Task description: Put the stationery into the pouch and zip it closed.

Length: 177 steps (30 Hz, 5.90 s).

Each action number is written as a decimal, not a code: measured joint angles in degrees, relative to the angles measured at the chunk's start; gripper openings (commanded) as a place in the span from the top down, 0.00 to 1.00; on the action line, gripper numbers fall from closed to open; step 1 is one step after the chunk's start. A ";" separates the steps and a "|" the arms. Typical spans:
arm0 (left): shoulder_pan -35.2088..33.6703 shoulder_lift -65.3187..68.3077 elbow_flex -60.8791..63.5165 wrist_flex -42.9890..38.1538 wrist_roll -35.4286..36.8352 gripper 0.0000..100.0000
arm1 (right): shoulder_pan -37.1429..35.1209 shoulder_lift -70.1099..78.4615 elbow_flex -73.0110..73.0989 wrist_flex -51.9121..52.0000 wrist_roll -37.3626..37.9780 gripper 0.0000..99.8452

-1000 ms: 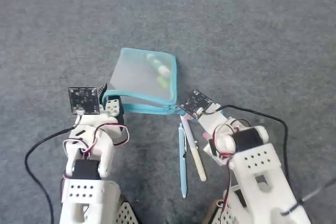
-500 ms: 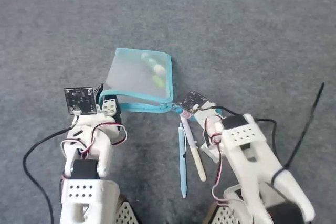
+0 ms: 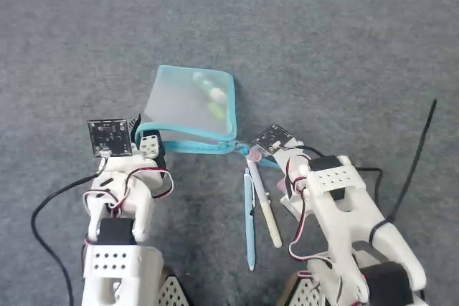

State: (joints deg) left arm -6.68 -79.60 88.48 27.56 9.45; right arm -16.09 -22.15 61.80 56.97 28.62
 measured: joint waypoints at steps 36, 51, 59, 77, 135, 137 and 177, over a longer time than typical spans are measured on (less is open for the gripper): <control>9.32 0.00 1.67 -0.09 -1.67 0.99 | -23.65 2.90 -44.92 28.22 -14.42 0.99; 12.40 0.09 3.69 -0.62 -5.19 0.99 | -16.18 35.08 -81.41 43.78 -18.02 0.99; 12.48 0.09 3.69 -0.70 -5.80 0.99 | -16.09 43.52 -88.62 43.78 -22.33 0.83; 13.80 0.09 3.78 -0.79 -5.36 0.99 | -16.79 43.52 -89.76 43.78 -22.24 0.93; 12.84 0.00 3.78 -0.79 -5.89 0.99 | 21.54 20.92 -23.12 -8.00 -4.75 0.76; 12.66 0.00 3.78 -0.79 -5.89 0.99 | 21.54 21.98 -23.12 -9.23 -4.48 0.76; 12.66 0.00 3.78 -0.79 -5.89 0.99 | -17.32 -10.81 -43.08 35.78 -8.26 0.99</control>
State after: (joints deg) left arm 5.98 -79.60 92.26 26.77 3.56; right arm -33.41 -32.97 18.73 92.75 20.35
